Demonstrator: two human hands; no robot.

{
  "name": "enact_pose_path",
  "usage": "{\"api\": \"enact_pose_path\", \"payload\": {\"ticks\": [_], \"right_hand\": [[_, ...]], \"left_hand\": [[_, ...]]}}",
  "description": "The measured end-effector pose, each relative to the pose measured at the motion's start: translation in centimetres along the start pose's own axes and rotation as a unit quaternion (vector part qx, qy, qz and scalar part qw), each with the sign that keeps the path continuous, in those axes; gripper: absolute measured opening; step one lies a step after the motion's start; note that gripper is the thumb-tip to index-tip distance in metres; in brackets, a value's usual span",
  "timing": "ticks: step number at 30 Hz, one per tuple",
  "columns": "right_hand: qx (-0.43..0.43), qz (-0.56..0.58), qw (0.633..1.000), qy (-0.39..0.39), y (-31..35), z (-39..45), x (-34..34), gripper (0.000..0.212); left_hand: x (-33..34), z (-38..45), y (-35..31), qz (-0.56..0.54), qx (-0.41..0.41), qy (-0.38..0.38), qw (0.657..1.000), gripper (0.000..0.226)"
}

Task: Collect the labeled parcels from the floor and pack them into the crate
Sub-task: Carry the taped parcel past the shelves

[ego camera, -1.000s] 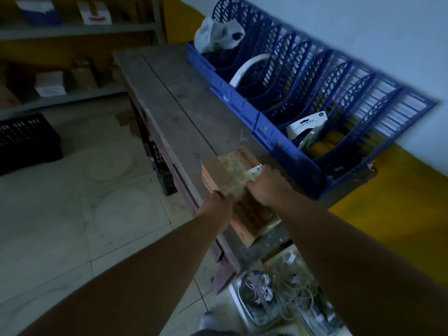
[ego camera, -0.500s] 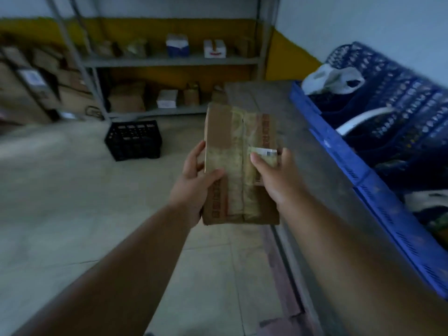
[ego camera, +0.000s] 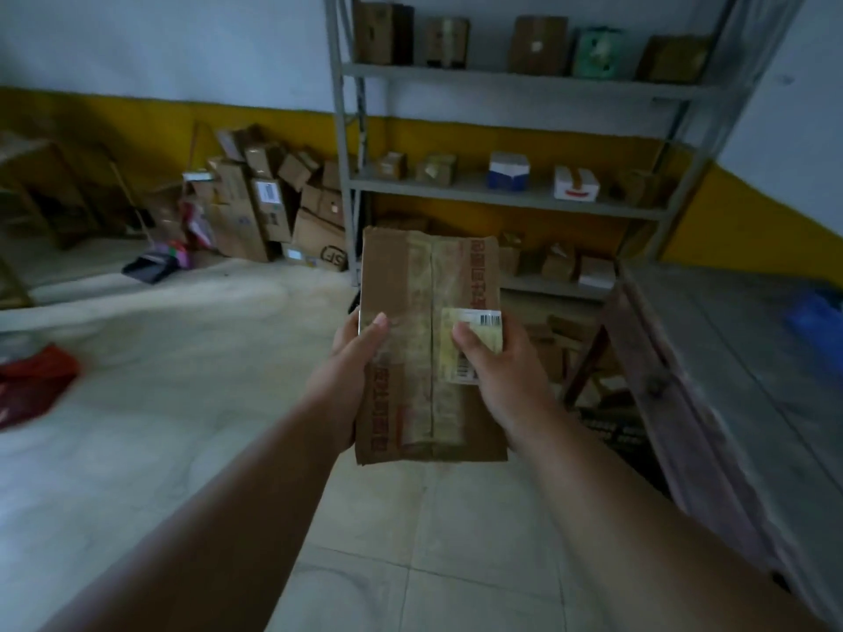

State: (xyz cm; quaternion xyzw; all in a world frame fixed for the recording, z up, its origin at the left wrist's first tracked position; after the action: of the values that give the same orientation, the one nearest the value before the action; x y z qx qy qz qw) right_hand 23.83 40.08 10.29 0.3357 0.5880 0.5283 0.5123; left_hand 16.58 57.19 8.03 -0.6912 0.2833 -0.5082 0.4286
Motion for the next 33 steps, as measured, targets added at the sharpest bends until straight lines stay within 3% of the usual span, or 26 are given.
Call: {"api": "enact_pose_path", "payload": {"ticks": [6, 13, 25, 33], "right_hand": [[-0.017, 0.001, 1.000, 0.016, 3.0, 6.6, 6.9, 0.030], [-0.006, 0.018, 0.998, 0.057, 0.9, 16.8, 11.1, 0.035], [-0.020, 0.056, 0.992, 0.108, -0.7, 43.6, 16.4, 0.035], [0.007, 0.048, 0.991, 0.125, -2.6, 56.5, 22.4, 0.034]], "left_hand": [[-5.3, 5.8, -5.6, -0.004, 0.003, -0.001, 1.000, 0.031], [-8.2, 15.4, -6.2, -0.007, -0.006, -0.011, 1.000, 0.037], [-10.5, 40.6, -10.2, 0.008, 0.024, -0.065, 0.998, 0.034], [-15.0, 53.5, -12.2, -0.002, 0.004, -0.086, 0.996, 0.038]]}}
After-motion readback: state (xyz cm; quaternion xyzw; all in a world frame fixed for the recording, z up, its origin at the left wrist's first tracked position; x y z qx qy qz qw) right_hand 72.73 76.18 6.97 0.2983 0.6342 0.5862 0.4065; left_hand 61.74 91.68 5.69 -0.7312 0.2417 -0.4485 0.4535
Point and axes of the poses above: each hand's wrist, its own z-axis towards the middle knuckle, its own x-axis out of the palm, y = z × x, the point moved 5 cm from there along z, towards the middle knuckle, and after that the axes turned 3 degrees about -z, right-handed, at the moved point
